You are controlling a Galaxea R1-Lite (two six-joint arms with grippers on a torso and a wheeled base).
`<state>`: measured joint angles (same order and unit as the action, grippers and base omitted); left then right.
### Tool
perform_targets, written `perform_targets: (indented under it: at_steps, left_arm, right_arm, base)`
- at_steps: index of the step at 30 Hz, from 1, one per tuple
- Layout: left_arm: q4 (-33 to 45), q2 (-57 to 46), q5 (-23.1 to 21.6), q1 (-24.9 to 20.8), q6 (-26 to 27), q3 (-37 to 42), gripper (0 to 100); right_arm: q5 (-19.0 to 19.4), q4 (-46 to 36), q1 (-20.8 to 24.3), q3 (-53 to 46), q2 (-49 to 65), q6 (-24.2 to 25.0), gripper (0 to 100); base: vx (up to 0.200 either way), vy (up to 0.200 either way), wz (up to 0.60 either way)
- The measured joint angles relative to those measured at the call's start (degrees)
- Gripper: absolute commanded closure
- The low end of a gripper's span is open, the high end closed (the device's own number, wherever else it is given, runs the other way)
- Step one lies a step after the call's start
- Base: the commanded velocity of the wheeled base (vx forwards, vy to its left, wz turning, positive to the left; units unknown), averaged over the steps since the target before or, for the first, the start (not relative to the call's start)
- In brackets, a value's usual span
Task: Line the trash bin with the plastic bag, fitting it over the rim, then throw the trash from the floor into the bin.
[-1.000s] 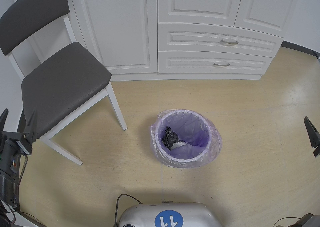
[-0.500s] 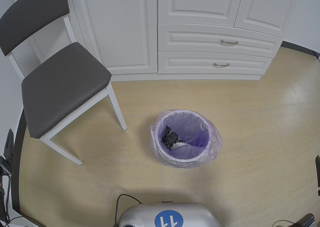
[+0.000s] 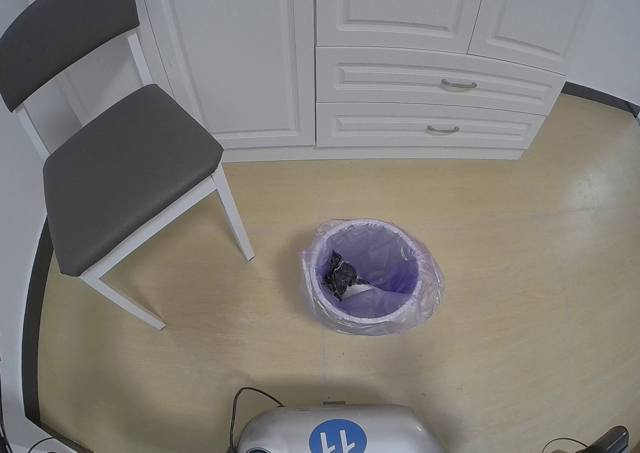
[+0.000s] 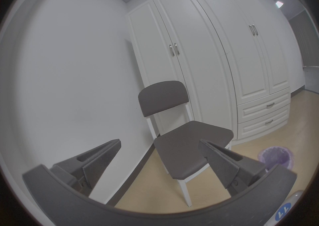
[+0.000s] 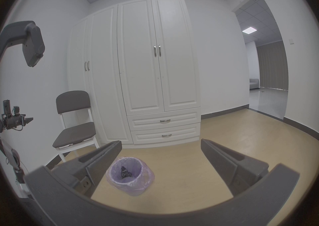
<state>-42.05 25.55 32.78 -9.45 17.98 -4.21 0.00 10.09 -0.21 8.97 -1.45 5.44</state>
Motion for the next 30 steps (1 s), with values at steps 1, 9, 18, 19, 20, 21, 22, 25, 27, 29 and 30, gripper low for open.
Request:
perform_targets:
  at_steps: [1,9,18,19,20,21,22,25,27,29,30]
  left_arm:
    - [1.3,-0.7,0.0,0.6,0.0,-0.5,0]
    - [13.5,-7.7,0.0,5.6,-0.1,-4.1,0]
    - [26.1,-17.6,-0.2,7.5,-2.8,-6.1,0]
    - [26.8,-18.2,-0.2,7.5,-3.4,-6.2,0]
    - [27.4,-18.7,-0.2,7.5,-3.9,-6.2,0]
    - [28.0,-19.2,-0.2,7.5,-4.2,-6.3,0]
    - [28.4,-19.7,-0.2,7.5,-4.3,-6.3,0]
    - [29.5,-20.9,-0.2,7.9,-4.4,-6.3,0]
    - [31.3,-22.1,-0.2,8.3,-4.5,-6.0,0]
    - [32.2,-22.9,-0.3,8.7,-5.2,-5.7,0]
    - [32.4,-23.3,-0.5,8.9,-5.8,-5.4,0]
  right_arm:
    - [0.0,0.0,0.0,0.0,0.2,0.0,0]
    - [-0.3,0.4,0.2,-0.1,0.8,-0.5,0]
    - [-0.4,2.5,0.2,0.5,0.8,-0.4,0]
    - [-0.5,3.2,0.2,0.6,0.8,-0.4,0]
    - [-0.5,3.8,0.2,0.6,0.8,-0.4,0]
    - [-0.6,4.0,0.2,0.5,0.8,-0.3,0]
    - [-0.6,4.1,0.2,0.5,0.8,-0.3,0]
    - [-0.7,4.2,0.2,0.3,0.8,-0.2,0]
    - [-1.1,4.2,0.2,0.2,0.8,-0.3,0]
    - [-2.1,4.2,0.2,0.0,0.8,-0.3,0]
    - [-2.6,4.2,0.2,-0.2,0.8,-0.4,0]
  base:
    - [0.000,0.000,0.00]
    - [0.000,0.000,0.00]
    - [0.000,0.000,0.00]
    - [0.000,0.000,0.00]
    - [0.000,0.000,0.00]
    - [0.000,0.000,0.00]
    - [0.000,0.000,0.00]
    - [0.000,0.000,0.00]
    - [0.000,0.000,0.00]
    - [0.000,0.000,0.00]
    - [0.000,0.000,0.00]
